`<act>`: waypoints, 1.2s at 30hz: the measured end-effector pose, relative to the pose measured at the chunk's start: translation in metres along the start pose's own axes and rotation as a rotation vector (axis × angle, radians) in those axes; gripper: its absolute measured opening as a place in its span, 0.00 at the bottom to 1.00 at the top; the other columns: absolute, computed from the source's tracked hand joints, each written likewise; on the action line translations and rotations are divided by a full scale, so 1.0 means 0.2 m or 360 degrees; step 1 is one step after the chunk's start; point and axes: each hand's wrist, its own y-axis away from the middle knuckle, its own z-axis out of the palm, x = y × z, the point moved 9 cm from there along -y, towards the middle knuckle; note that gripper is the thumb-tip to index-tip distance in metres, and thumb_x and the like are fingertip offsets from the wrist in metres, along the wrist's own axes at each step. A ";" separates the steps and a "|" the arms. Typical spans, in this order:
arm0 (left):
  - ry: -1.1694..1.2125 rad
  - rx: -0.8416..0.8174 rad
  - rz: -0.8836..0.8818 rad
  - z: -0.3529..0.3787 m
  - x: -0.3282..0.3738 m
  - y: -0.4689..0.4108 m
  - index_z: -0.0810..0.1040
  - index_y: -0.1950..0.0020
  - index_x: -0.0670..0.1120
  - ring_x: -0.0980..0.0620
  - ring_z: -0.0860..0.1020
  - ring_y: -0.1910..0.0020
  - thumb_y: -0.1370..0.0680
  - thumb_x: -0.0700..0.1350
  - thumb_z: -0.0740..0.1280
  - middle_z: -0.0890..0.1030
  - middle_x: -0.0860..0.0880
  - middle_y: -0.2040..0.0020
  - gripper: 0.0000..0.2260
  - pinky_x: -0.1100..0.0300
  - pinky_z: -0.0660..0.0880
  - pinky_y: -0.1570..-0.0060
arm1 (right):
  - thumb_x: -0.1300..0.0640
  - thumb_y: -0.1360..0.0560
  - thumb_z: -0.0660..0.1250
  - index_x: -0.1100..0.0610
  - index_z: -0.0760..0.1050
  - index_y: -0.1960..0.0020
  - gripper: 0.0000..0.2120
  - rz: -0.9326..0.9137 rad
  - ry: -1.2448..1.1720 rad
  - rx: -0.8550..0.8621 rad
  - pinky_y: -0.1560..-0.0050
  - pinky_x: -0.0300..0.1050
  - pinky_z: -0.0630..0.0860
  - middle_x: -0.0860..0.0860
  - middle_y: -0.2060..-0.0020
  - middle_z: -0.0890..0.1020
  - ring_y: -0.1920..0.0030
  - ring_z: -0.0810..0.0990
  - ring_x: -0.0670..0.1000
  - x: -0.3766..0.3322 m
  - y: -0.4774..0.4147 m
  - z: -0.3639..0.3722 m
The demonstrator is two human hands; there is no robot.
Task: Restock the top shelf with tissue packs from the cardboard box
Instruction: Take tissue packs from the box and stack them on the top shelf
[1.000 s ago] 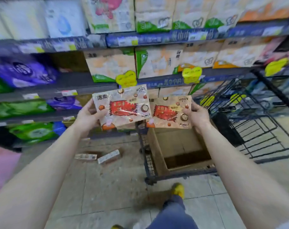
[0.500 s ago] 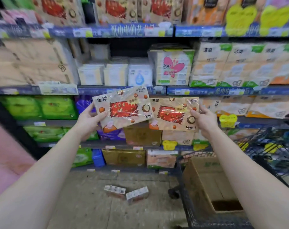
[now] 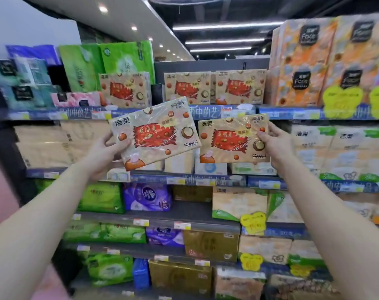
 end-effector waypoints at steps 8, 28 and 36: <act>-0.0019 0.0025 0.0213 -0.07 0.33 -0.42 0.77 0.36 0.53 0.45 0.87 0.51 0.24 0.42 0.74 0.87 0.46 0.44 0.17 0.47 0.83 0.55 | 0.64 0.21 0.71 0.53 0.73 0.25 0.26 -0.0231 -0.0088 -0.0009 0.62 0.41 0.83 0.48 0.46 0.85 0.56 0.87 0.44 -0.34 -0.44 0.29; 0.0097 0.0031 0.0358 -0.17 0.54 -1.12 0.73 0.25 0.47 0.47 0.88 0.56 0.22 0.39 0.73 0.85 0.41 0.40 0.25 0.53 0.84 0.65 | 0.61 0.22 0.72 0.46 0.76 0.29 0.23 -0.0210 -0.0041 0.0068 0.45 0.64 0.83 0.50 0.40 0.85 0.43 0.85 0.56 -0.26 -1.10 1.06; 0.0068 -0.0152 0.0434 -0.07 0.63 -1.28 0.69 0.21 0.49 0.42 0.86 0.46 0.27 0.44 0.77 0.83 0.41 0.38 0.35 0.45 0.85 0.53 | 0.60 0.18 0.67 0.49 0.64 0.20 0.29 -0.0222 0.0365 0.0046 0.41 0.54 0.80 0.52 0.33 0.78 0.42 0.80 0.53 -0.16 -1.11 1.15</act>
